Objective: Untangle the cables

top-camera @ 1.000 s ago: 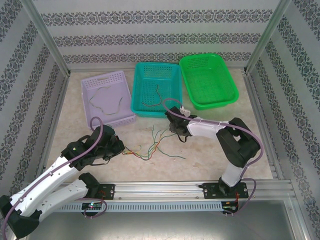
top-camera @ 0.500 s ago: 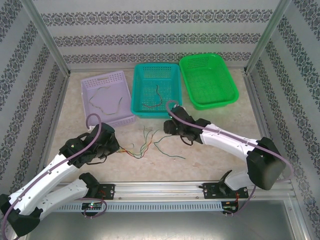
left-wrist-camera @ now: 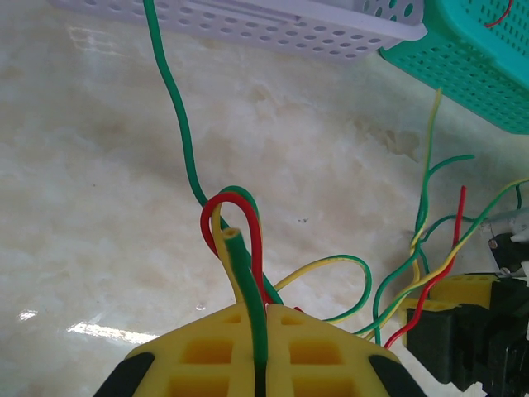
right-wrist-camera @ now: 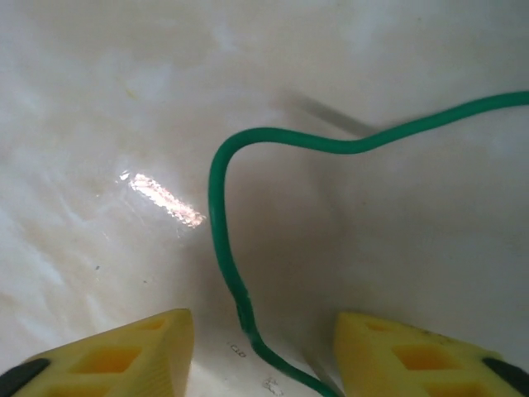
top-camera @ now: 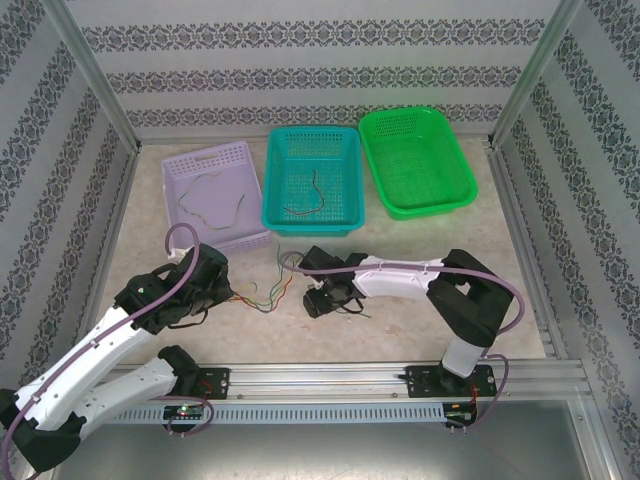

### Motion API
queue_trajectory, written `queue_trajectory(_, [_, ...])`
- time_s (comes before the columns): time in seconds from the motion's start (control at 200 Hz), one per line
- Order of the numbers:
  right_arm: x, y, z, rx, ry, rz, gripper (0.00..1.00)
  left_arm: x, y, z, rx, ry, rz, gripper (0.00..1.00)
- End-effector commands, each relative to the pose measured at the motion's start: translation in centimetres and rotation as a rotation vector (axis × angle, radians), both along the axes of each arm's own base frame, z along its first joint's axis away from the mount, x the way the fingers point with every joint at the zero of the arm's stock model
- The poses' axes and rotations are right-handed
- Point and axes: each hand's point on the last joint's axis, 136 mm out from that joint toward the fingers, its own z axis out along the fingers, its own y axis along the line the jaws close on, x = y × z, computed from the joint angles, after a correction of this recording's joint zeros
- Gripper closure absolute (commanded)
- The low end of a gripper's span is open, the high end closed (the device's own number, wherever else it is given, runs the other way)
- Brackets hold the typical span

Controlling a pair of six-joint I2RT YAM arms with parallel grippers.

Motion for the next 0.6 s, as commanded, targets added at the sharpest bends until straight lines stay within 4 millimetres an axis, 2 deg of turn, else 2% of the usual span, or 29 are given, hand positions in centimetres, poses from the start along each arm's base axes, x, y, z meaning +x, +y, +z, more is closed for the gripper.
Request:
queue_trajectory(0.0, [0.9,0.0,-1.3,-0.066,-0.036,0.003,0.6,0.0,0.7,1.0,0.023,-0.024,-0.005,1.0])
queue_trajectory(0.095, [1.3,-0.1,-0.6,-0.067,-0.063,0.005,0.88,-0.1,0.3,0.9,0.004,-0.026,-0.019,1.0])
queue_trajectory(0.175, [1.5,-1.1,1.8,-0.053,-0.13,-0.009,1.0,0.1,-0.5,1.0,-0.026,-0.033,-0.046,1.0])
queue_trajectory(0.235, [1.7,-3.0,4.2,-0.059,-0.202,-0.051,1.0,0.4,-1.6,1.2,-0.069,-0.043,-0.082,1.0])
queue_trajectory(0.42, [2.9,-10.0,12.2,0.006,-0.403,-0.24,1.0,2.3,-7.2,1.8,-0.252,-0.073,-0.216,1.0])
queue_trajectory(0.595, [6.0,-16.3,19.8,0.122,-0.549,-0.456,1.0,4.3,-10.7,1.7,-0.326,-0.069,-0.264,1.0])
